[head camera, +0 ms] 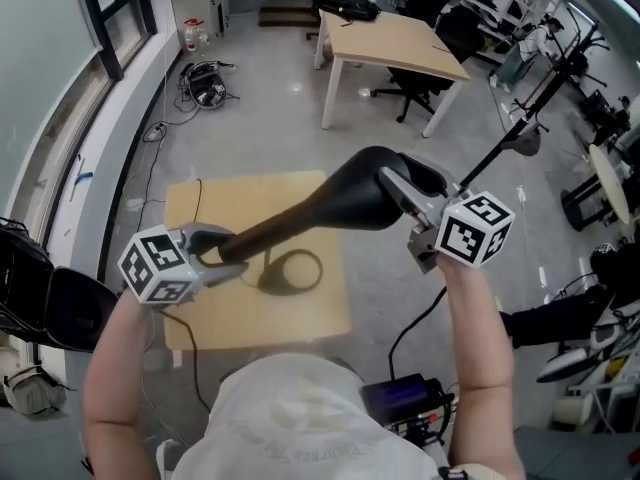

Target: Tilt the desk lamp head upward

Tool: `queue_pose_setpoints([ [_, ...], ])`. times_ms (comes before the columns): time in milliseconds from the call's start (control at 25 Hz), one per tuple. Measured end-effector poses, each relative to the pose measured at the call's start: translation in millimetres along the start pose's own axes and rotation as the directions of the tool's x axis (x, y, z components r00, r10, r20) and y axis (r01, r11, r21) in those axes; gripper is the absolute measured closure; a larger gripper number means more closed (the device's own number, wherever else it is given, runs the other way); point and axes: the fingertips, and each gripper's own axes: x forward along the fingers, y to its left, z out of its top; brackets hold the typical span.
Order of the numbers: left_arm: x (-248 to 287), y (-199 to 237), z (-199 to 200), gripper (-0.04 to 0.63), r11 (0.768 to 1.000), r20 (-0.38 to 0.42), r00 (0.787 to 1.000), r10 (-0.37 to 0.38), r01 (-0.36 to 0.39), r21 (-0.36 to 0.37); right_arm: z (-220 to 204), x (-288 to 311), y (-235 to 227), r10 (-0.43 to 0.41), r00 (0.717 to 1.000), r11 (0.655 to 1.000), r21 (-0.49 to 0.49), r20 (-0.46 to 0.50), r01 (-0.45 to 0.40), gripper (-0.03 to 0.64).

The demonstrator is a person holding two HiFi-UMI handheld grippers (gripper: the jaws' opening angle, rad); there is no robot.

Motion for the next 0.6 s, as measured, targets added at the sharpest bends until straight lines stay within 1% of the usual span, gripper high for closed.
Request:
queue_pose_setpoints([
  [160, 3.4, -10.7, -8.5, 0.374, 0.999, -0.017, 0.999, -0.033, 0.033, -0.011, -9.8, -9.8, -0.2, -0.039, 0.999, 0.999, 0.004, -0.017, 0.039, 0.434],
  [320, 0.4, 3.7, 1.2, 0.374, 1.0, -0.005, 1.0, 0.01, -0.01, 0.003, 2.1, 5.2, -1.7, -0.02, 1.0, 1.0, -0.02, 0.004, 0.02, 0.434],
  [600, 14.9, 2.3, 3.5, 0.374, 1.0, -0.012, 1.0, 0.006, -0.006, 0.008, 7.3, 2.4, -2.4, -0.036, 0.999, 0.998, -0.055, -0.015, 0.035, 0.434],
])
